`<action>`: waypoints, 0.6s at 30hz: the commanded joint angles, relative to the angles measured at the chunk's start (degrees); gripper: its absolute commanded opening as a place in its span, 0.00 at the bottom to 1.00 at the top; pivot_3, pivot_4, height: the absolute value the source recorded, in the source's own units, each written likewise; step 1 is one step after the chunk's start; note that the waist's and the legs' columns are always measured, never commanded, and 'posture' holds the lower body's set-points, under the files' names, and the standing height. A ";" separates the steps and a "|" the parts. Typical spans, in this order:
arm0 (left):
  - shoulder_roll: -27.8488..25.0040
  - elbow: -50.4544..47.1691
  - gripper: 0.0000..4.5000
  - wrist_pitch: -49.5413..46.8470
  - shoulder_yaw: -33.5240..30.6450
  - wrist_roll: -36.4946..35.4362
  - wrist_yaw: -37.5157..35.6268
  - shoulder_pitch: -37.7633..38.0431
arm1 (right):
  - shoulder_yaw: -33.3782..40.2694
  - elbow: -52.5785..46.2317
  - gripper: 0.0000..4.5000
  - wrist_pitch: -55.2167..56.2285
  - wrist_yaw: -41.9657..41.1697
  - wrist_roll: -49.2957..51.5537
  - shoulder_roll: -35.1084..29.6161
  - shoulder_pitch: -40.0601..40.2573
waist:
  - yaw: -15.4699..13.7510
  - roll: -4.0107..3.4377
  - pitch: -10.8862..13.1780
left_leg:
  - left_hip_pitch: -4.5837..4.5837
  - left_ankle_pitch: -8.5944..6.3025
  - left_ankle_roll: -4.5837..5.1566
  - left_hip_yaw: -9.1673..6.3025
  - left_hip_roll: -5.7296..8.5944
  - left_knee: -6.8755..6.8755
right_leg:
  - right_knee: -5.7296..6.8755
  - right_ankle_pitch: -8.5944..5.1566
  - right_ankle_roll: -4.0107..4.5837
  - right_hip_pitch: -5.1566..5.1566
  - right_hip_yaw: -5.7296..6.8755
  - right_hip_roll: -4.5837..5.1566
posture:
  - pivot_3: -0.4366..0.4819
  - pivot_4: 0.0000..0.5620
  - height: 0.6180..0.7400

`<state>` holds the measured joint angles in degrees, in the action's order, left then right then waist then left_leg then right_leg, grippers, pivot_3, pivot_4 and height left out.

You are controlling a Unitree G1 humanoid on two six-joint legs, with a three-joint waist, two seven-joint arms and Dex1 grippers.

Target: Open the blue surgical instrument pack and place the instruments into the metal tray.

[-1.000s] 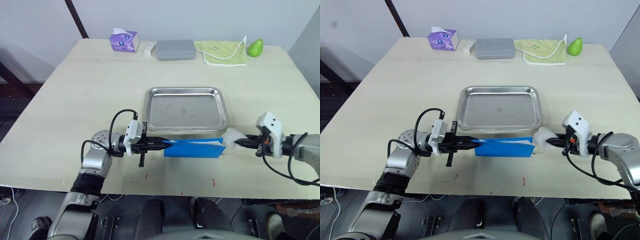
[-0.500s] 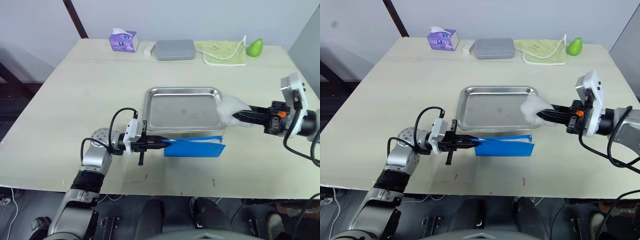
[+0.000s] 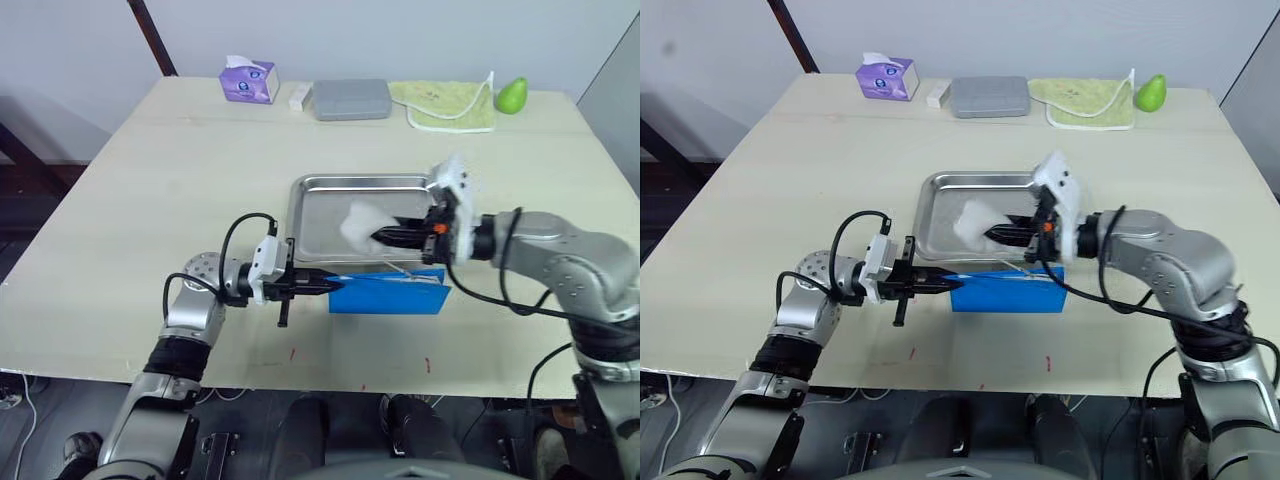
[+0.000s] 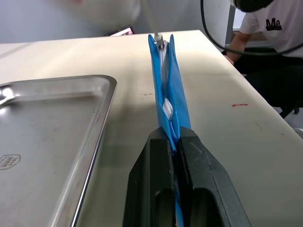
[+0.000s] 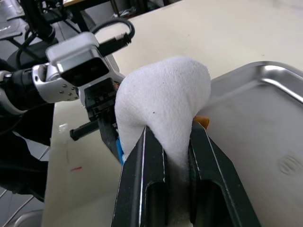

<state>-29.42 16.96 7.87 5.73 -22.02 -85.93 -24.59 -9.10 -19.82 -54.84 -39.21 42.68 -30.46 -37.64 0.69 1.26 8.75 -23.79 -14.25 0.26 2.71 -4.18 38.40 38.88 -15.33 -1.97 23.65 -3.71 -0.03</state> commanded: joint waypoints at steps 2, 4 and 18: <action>-0.05 0.11 0.00 -0.11 1.79 1.96 0.10 0.67 | -1.75 1.84 0.03 3.62 0.26 -3.09 4.78 -3.41 | 0.06 0.00 0.00 | 0.01 0.00 0.00 0.01 0.00 0.00 | 0.02 0.00 0.00 0.00 -0.01 0.00 | 0.48 0.27 1.00; -0.08 -0.12 0.00 -0.16 1.85 2.01 0.26 0.80 | -2.23 2.72 0.03 4.11 0.00 -4.19 6.05 -3.81 | 0.03 -0.01 0.00 | 0.01 0.00 0.00 -0.02 0.00 -0.01 | 0.03 0.00 0.00 0.00 0.02 -0.01 | 0.48 0.27 1.00; -0.71 0.93 0.00 0.99 1.28 1.81 0.52 1.81 | 0.59 -5.27 0.03 1.43 -7.67 0.49 3.70 0.50 | 0.03 -0.01 -0.01 | 0.01 0.00 0.00 -0.02 -0.01 -0.02 | 0.01 0.00 0.01 0.00 0.03 0.00 | 0.48 0.27 1.00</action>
<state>-29.56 16.83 8.95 5.87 -22.08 -85.18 -24.07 -10.23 -20.72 -52.86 -44.49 40.04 -25.87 -37.35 0.72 1.25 8.74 -23.78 -14.25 0.26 2.70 -4.19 38.38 38.88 -15.33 -1.96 23.64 -3.69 -0.03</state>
